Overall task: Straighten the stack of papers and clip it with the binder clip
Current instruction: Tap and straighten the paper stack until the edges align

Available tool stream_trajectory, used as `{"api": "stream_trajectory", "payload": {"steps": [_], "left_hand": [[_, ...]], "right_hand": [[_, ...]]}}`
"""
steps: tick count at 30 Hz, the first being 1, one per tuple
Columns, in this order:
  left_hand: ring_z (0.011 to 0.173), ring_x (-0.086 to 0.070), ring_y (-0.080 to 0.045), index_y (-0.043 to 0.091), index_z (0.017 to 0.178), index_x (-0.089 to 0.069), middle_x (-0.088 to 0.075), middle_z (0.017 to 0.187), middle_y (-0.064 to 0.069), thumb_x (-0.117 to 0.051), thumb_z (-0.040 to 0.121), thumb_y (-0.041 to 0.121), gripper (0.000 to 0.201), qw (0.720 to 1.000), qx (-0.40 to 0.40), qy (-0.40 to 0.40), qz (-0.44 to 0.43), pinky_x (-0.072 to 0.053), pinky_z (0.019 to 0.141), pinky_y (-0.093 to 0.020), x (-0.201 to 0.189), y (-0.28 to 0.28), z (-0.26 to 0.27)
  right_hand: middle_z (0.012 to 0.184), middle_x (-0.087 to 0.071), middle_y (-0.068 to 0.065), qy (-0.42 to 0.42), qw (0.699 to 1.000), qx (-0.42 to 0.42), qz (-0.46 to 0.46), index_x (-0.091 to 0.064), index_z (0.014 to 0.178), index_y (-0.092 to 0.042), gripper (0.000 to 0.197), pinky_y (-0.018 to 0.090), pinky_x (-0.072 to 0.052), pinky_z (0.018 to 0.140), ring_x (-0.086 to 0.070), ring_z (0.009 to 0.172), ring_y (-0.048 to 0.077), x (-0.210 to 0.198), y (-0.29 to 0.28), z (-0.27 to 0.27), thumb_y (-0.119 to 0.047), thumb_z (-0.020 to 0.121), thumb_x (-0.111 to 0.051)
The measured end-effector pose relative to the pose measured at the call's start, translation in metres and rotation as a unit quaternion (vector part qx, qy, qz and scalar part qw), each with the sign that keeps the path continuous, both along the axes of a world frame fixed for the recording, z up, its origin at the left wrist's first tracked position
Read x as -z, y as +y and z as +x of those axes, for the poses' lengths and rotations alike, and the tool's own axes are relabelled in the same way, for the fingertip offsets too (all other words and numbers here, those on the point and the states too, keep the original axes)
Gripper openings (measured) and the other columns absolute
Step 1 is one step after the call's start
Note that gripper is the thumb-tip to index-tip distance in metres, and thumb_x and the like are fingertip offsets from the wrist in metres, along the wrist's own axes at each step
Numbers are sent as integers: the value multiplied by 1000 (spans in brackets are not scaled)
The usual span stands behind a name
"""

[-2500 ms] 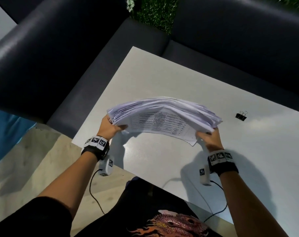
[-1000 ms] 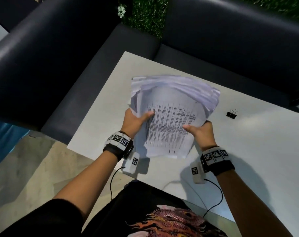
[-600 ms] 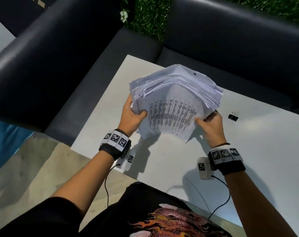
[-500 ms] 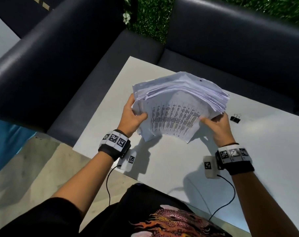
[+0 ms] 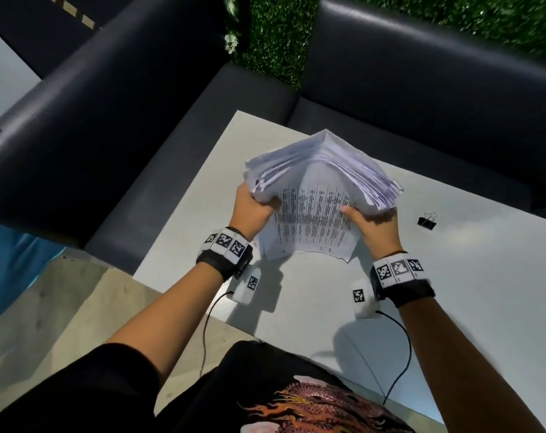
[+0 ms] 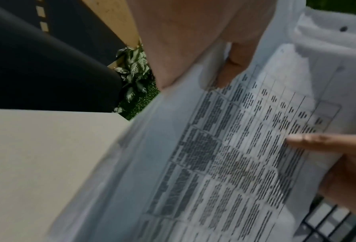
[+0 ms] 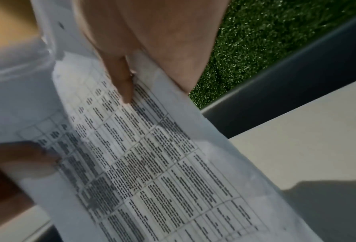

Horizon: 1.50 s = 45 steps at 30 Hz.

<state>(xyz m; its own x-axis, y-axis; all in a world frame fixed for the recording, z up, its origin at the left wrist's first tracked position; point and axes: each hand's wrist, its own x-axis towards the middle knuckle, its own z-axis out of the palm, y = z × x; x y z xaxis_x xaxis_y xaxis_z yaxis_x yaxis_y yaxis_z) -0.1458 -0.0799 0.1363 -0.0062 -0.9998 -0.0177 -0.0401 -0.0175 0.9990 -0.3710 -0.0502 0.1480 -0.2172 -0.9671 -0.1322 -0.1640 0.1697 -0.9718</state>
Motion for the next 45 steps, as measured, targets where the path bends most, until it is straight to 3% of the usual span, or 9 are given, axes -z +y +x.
{"api": "stream_trajectory", "payload": {"steps": [6, 14, 19, 26, 30, 35, 37, 41, 45], "left_hand": [[114, -59, -18, 0, 123, -52, -60, 121, -15, -66, 70, -7, 56, 994, -19, -22, -102, -49, 90, -18, -19, -12, 5], [109, -61, -21, 1, 117, -56, -63, 115, -14, -81, 63, 2, 60, 998, 45, -47, -9, -51, 97, -37, 2, -26, 26], [81, -61, -20, 15, 89, -61, -61, 87, -10, -67, 69, -11, 33, 1000, 16, -23, 2, -54, 79, -40, -9, -30, 13], [99, -63, -21, 10, 114, -51, -59, 109, -17, -66, 65, -9, 54, 999, 7, 47, 13, -57, 85, -40, -3, -13, 23], [98, -64, -22, 9, 106, -59, -64, 100, -12, -67, 69, -20, 48, 1000, -7, -14, 22, -55, 87, -45, 10, -12, 20], [97, -64, -17, 16, 105, -58, -65, 99, -4, -65, 70, -14, 46, 998, -23, -14, -50, -57, 83, -35, -1, -11, 23], [100, -65, -18, 15, 107, -60, -66, 103, -8, -71, 69, -8, 46, 999, -10, -1, -35, -57, 85, -31, 4, -10, 26], [103, -64, -5, 0, 121, -55, -65, 111, -8, -78, 71, -3, 55, 999, 0, -35, -7, -55, 86, -22, 21, -12, 18], [80, -65, 6, 11, 102, -62, -65, 91, 1, -67, 77, -13, 35, 999, -13, -31, 4, -56, 76, -25, 13, -21, 14]], "right_hand": [[118, -65, -2, -9, 999, -10, -48, -56, 123, -16, 57, 19, -49, 96, -61, 111, 4, -16, 0, 2, -11, 72, -81], [100, -62, -14, 65, 993, -71, -70, -50, 118, -6, 48, 11, -49, 79, -60, 89, -7, -9, -14, -6, 5, 77, -72], [111, -71, -4, 74, 995, -62, 10, -66, 114, -6, 44, 20, -43, 93, -57, 90, -18, -12, -27, 5, -35, 81, -68], [105, -59, -11, 27, 996, -82, 22, -52, 112, -15, 43, 1, -45, 77, -59, 94, -6, 2, -21, -2, 3, 78, -71], [105, -68, -11, 16, 997, -77, 5, -64, 115, -19, 42, 26, -49, 99, -61, 89, -14, 20, -14, 7, -7, 75, -70], [116, -59, 13, 86, 989, -122, -14, -54, 119, 11, 55, 8, -49, 81, -67, 90, 2, 4, -17, 11, 12, 69, -75], [110, -67, 21, 128, 980, -146, 32, -62, 115, 6, 68, 13, -55, 61, -71, 85, 23, 24, -19, 6, -4, 54, -89], [145, -42, 15, 133, 968, -79, 197, -29, 144, -3, 66, -7, -39, 69, -46, 128, 19, 98, -22, -6, -18, 90, -63], [132, -54, 23, 145, 973, -66, 168, -49, 130, 3, 98, 31, -46, 99, -55, 118, 32, 90, -30, -9, -64, 62, -72]]}}
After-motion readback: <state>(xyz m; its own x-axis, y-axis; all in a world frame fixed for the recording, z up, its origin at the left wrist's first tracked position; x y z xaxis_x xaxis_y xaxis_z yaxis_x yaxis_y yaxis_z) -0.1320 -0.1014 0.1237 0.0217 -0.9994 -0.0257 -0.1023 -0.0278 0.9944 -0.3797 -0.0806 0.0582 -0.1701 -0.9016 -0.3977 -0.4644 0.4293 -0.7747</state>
